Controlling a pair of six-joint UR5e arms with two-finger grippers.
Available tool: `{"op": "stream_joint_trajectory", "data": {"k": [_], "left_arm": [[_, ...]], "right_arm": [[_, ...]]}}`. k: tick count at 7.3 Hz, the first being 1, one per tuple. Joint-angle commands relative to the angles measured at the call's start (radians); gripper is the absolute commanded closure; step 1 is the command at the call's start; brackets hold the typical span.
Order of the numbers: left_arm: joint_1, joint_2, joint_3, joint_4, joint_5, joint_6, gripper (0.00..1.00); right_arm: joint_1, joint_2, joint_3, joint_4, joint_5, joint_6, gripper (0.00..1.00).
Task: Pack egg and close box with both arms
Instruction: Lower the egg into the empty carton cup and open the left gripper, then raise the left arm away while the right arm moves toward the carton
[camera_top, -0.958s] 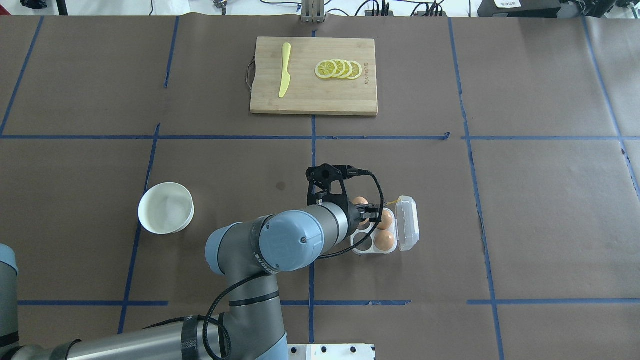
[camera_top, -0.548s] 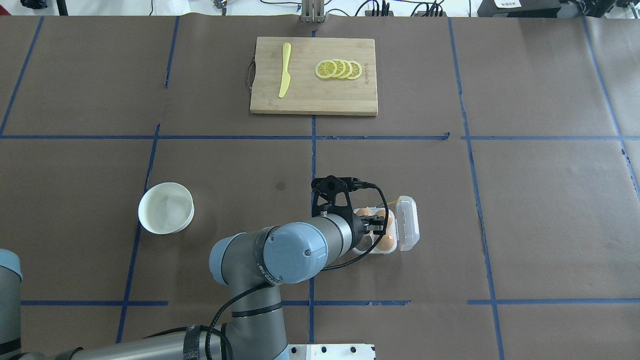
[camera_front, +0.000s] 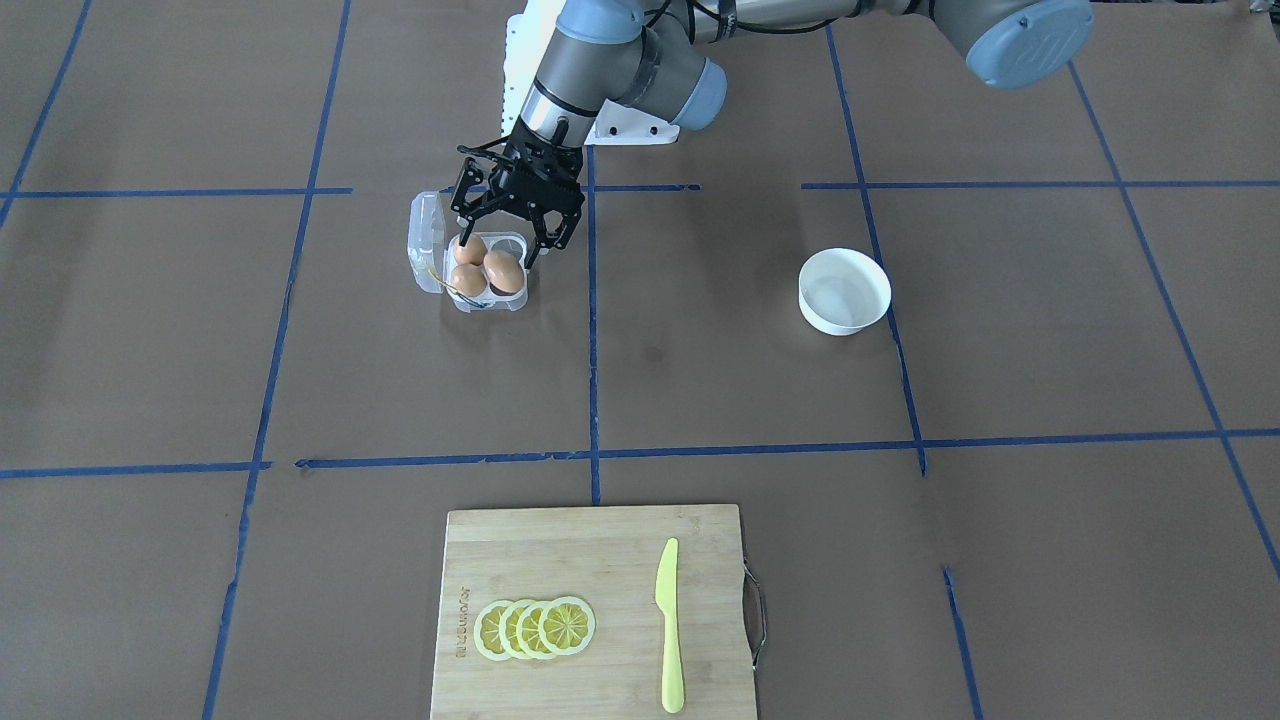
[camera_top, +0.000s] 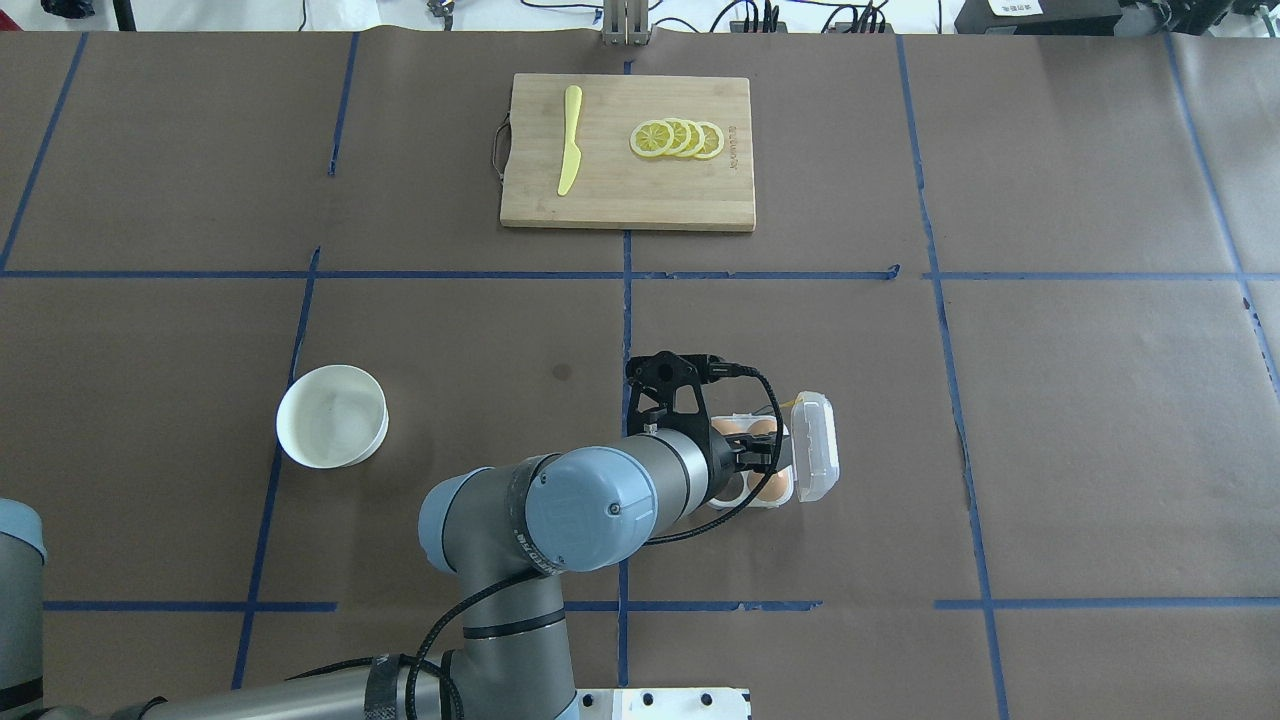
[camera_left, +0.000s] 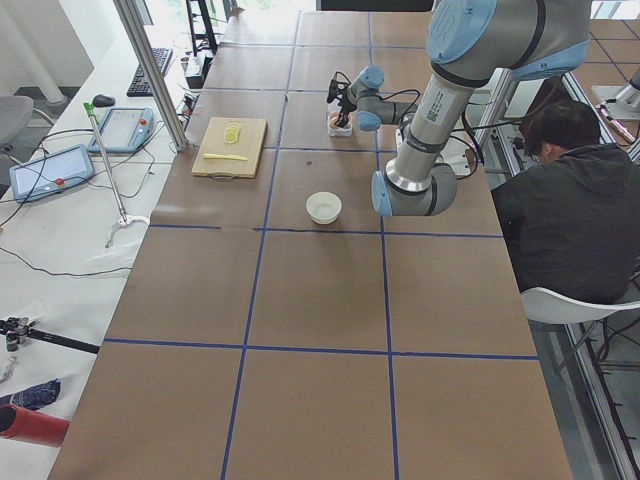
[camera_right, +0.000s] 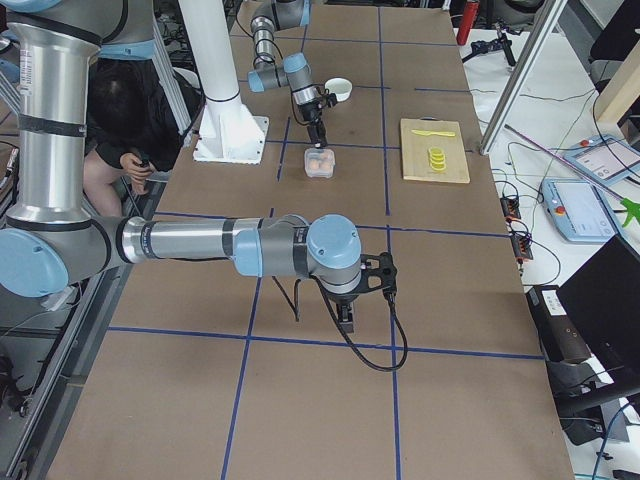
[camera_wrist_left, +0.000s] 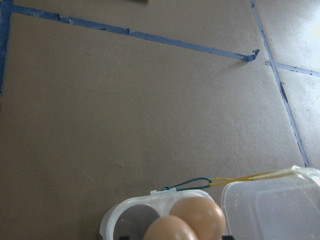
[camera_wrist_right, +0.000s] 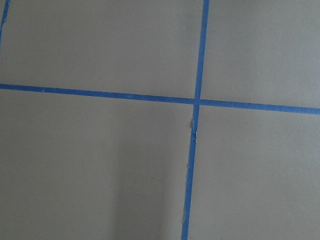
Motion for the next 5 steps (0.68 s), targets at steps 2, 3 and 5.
{"op": "stream_joint_trajectory", "data": {"k": [2, 3, 5], "left_arm": [[-0.062, 0.009, -0.068, 0.038, -0.081, 0.008, 0.01], [-0.111, 0.012, -0.103, 0.096, -0.159, 0.016, 0.01], [-0.187, 0.065, -0.210, 0.237, -0.235, 0.103, 0.01]], "right_arm": [[0.000, 0.000, 0.007, 0.000, 0.000, 0.001, 0.00], [0.000, 0.002, 0.010, 0.005, 0.005, 0.018, 0.00], [-0.040, 0.002, 0.098, 0.012, 0.017, 0.213, 0.00]]}}
